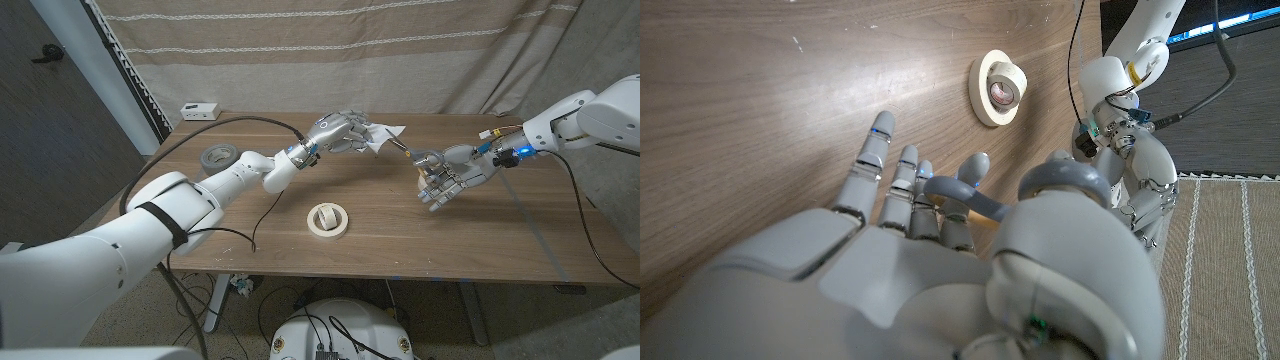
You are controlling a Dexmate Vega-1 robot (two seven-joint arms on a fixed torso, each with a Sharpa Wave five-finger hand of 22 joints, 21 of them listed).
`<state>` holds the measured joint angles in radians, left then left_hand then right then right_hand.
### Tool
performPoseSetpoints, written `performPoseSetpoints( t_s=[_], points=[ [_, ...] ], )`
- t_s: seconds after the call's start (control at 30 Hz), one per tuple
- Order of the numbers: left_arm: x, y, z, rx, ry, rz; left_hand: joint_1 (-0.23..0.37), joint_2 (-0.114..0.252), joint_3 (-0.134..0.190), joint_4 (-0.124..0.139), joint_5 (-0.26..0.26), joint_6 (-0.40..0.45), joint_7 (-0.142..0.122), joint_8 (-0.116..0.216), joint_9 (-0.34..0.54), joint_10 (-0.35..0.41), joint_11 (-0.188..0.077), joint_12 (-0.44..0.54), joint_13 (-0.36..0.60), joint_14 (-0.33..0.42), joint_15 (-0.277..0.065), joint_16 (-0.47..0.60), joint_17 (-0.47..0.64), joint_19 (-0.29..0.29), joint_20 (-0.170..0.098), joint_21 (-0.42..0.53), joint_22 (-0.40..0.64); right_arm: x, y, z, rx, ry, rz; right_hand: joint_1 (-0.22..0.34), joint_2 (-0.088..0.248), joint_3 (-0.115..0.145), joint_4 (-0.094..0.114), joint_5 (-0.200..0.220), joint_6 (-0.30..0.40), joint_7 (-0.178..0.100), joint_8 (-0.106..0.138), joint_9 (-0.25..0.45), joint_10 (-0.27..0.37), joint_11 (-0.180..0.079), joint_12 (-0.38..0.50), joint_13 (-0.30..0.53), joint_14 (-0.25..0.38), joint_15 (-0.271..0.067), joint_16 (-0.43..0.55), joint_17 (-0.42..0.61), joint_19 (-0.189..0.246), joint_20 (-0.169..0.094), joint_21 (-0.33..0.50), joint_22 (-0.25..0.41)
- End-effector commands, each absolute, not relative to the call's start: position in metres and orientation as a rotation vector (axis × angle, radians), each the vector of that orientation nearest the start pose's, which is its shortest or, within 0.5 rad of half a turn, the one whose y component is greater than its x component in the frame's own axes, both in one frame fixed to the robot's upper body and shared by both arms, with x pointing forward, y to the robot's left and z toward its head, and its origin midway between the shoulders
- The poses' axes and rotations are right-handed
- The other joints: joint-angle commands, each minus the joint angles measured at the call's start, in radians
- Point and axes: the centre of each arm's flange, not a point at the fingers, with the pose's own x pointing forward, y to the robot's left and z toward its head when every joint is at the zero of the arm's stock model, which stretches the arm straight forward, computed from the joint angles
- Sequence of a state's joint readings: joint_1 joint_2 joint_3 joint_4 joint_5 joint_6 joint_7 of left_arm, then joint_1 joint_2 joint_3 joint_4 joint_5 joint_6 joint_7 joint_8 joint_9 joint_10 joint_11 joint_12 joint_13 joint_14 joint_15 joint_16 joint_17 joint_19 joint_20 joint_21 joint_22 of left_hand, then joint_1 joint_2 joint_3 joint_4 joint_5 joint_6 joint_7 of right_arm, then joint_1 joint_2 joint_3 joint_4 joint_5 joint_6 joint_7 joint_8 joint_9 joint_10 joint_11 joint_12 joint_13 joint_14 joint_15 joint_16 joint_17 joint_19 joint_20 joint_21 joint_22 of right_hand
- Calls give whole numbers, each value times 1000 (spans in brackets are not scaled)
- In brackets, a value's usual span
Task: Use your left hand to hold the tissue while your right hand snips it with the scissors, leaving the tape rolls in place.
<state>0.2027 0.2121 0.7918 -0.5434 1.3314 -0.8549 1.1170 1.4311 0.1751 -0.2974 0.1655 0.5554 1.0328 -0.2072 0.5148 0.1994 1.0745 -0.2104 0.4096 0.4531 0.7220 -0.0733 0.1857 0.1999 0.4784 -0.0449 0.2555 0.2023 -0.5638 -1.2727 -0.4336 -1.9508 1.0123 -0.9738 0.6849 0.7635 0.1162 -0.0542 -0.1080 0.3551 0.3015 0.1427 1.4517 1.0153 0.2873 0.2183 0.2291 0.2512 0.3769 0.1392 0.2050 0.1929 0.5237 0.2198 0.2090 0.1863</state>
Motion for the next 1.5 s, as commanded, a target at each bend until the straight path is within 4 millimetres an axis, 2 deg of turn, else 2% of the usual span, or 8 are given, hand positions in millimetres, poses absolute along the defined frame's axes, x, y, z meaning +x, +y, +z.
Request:
performPoseSetpoints(
  t_s=[0.03,0.5,0.63,0.7,0.8,1.2,1.5],
  points=[
    [637,86,49,1265,-1667,-192,5,4,-10,0,5,28,-4,6,55,9,0,0,3,5,-161,2,2,5,-136,5,5,492,-318,54,-439,384,810,7,1,-3,-4,-3,-7,63,0,3,-2,1,-2,0,6,1,2,5,7,0,-4,0],
    [636,85,48,1269,-1672,-208,8,4,-10,0,5,29,-3,5,56,8,0,-3,3,5,-161,3,2,4,-135,6,5,490,-319,57,-441,374,805,8,-1,-5,-5,-1,-7,64,-3,4,13,1,2,-1,7,2,1,4,8,0,-5,-1],
    [635,84,47,1267,-1676,-214,9,4,-10,0,5,28,-4,4,56,8,0,-3,3,6,-160,3,2,4,-135,6,5,489,-319,58,-445,363,810,3,-5,-8,-3,-1,-10,64,-25,-22,2,1,-2,-2,6,2,0,4,9,0,-5,-1],
    [635,83,46,1271,-1680,-220,9,4,-10,0,5,28,-4,5,56,8,0,-3,3,5,-160,2,2,4,-135,6,5,489,-319,59,-447,360,807,-3,-10,-13,0,0,-11,64,-53,-56,-2,1,-4,-4,5,3,0,4,8,0,-6,-1],
    [633,82,45,1273,-1687,-234,8,4,-10,0,4,27,-3,4,56,9,0,-3,3,5,-161,2,2,4,-135,6,5,489,-319,58,-447,362,807,-5,-10,-14,1,1,-12,64,-66,-71,-6,1,-6,-5,3,3,-1,4,8,0,-6,-1],
    [632,82,46,1285,-1698,-244,8,3,-10,0,5,28,-3,3,56,11,0,-3,5,4,-161,2,2,4,-135,5,5,487,-320,54,-446,378,808,-8,-11,-16,2,2,-12,65,-82,-88,-17,1,-9,-7,2,6,-1,4,6,0,-7,-1],
    [633,85,43,1295,-1695,-247,8,4,-10,0,5,32,-3,4,57,10,0,-5,5,4,-161,2,1,4,-136,6,5,484,-321,54,-445,378,803,-7,-11,-16,1,3,-10,65,-84,-88,-18,1,-10,-7,2,6,-1,4,6,0,-7,-1]
  ],
)
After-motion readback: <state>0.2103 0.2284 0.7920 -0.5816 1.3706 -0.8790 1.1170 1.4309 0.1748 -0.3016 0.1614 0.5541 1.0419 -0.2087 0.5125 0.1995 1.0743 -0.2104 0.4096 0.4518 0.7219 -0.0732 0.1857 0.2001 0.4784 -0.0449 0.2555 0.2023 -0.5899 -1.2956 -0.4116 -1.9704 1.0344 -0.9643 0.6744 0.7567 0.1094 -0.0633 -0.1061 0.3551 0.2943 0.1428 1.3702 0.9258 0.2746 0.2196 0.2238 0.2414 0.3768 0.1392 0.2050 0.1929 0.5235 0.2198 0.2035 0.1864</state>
